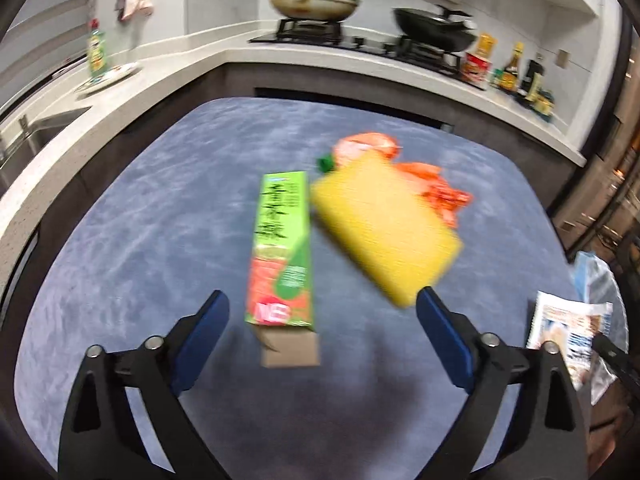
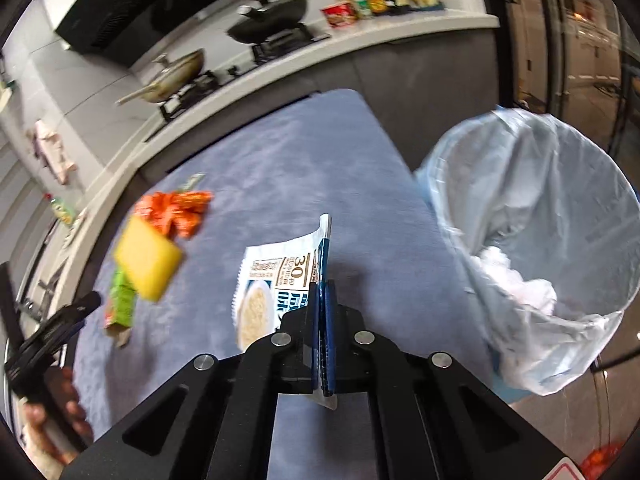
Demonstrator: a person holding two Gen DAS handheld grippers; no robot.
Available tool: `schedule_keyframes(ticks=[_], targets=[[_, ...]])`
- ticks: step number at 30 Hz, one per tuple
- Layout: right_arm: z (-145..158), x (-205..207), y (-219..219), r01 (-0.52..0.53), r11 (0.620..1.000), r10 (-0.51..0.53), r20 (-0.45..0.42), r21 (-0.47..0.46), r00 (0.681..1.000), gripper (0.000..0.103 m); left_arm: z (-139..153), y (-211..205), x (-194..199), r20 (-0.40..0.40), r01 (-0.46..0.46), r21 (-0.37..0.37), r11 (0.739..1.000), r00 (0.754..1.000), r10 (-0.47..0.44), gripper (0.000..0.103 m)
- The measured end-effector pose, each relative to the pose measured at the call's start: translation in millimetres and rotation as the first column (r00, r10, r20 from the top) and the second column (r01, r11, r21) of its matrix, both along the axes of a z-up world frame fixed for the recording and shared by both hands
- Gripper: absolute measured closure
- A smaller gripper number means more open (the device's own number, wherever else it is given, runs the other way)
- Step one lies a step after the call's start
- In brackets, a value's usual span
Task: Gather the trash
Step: 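Grasp the green NB wasabi box with the left tool while the right tool holds the package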
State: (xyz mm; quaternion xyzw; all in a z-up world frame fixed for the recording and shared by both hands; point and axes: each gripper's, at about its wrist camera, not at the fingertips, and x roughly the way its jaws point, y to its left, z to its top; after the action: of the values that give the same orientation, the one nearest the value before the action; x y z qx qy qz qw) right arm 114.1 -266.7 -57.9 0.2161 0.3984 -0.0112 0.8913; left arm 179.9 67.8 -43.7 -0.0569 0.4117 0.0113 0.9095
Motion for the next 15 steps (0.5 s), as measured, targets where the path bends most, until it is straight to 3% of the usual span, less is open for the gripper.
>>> schedule_keyframes(ticks=[11,13,15], targets=[[25,4,35,-0.055,0.998,0.056,0.044,-0.006,0.997,0.1,-29,26,25,-0.065,-0.049,0.052,0.997,0.996,0.052,0.014],[25,5,39,-0.062,0.998,0.063,0.042,-0.011,0.997,0.1,-33,28,28,-0.078,-0.048,0.048,0.998,0.996,0.052,0.022],[26,7,42,-0.067,0.998,0.067,0.04,-0.008,0.997,0.1,-37,28,32,-0.099,-0.036,0.043,0.998,0.994,0.04,0.037]])
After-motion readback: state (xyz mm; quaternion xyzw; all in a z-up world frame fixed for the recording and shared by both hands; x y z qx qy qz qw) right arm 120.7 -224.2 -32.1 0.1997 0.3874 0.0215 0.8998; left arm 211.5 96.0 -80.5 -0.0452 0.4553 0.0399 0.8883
